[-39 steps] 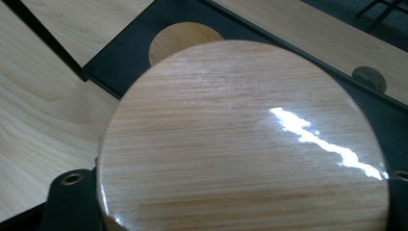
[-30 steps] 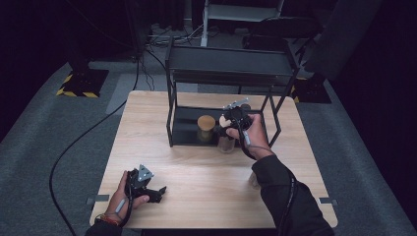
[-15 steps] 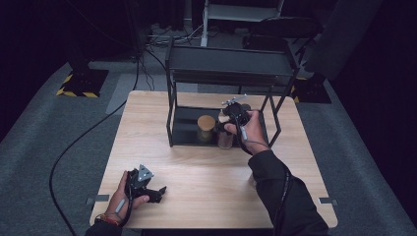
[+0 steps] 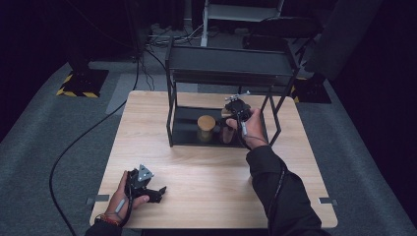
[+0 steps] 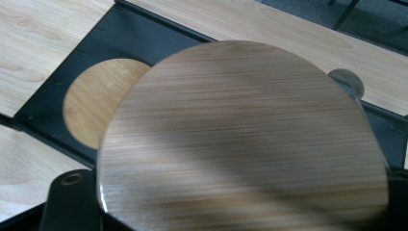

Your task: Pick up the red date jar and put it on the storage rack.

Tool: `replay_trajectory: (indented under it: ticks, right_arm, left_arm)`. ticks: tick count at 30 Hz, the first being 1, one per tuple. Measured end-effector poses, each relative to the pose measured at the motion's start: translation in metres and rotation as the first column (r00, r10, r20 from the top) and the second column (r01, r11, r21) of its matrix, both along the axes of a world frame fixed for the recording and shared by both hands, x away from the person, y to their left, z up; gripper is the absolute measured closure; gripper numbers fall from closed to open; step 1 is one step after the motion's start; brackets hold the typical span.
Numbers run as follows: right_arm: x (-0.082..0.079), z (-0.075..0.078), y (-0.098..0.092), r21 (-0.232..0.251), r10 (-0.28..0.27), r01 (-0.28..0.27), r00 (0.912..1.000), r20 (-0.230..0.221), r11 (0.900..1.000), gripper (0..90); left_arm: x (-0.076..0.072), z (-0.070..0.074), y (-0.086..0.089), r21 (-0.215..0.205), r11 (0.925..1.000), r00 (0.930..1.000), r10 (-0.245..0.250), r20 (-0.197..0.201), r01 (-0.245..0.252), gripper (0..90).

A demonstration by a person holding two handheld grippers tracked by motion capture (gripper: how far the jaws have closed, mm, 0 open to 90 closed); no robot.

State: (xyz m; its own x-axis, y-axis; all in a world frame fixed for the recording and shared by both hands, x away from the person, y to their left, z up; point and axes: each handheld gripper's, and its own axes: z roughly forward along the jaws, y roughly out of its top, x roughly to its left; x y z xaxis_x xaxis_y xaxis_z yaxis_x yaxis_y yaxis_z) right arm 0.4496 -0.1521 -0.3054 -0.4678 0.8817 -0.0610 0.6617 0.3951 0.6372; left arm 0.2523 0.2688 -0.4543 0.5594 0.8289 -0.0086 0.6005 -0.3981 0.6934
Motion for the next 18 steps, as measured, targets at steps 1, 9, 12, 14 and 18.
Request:
replay_trajectory:
  ticks: [1, 9, 12, 14, 18]
  right_arm:
    - [0.002, -0.001, -0.001, 0.003, -0.003, 0.003, 1.0, -0.001, 1.0, 24.7]
    - [0.008, -0.007, -0.006, 0.018, -0.018, 0.018, 0.9998, 0.0, 1.0, 24.7]
    - [0.009, -0.008, -0.006, 0.024, -0.023, 0.023, 0.9997, -0.005, 0.999, 24.7]
    - [0.011, -0.008, -0.007, 0.029, -0.023, 0.023, 0.9997, -0.012, 0.999, 24.6]
    - [0.012, -0.007, -0.005, 0.023, -0.018, 0.018, 0.9997, -0.014, 1.0, 24.6]
  left_arm:
    - [0.0, 0.0, 0.0, 0.0, 1.0, 1.0, 0.0, 0.0, 0.0, 0.5]
    - [0.0, 0.0, 0.0, 0.0, 1.0, 1.0, 0.0, 0.0, 0.0, 0.5]
    - [0.0, 0.0, 0.0, 0.0, 1.0, 1.0, 0.0, 0.0, 0.0, 0.5]
    - [0.0, 0.0, 0.0, 0.0, 1.0, 1.0, 0.0, 0.0, 0.0, 0.5]
    - [0.0, 0.0, 0.0, 0.0, 1.0, 1.0, 0.0, 0.0, 0.0, 0.5]
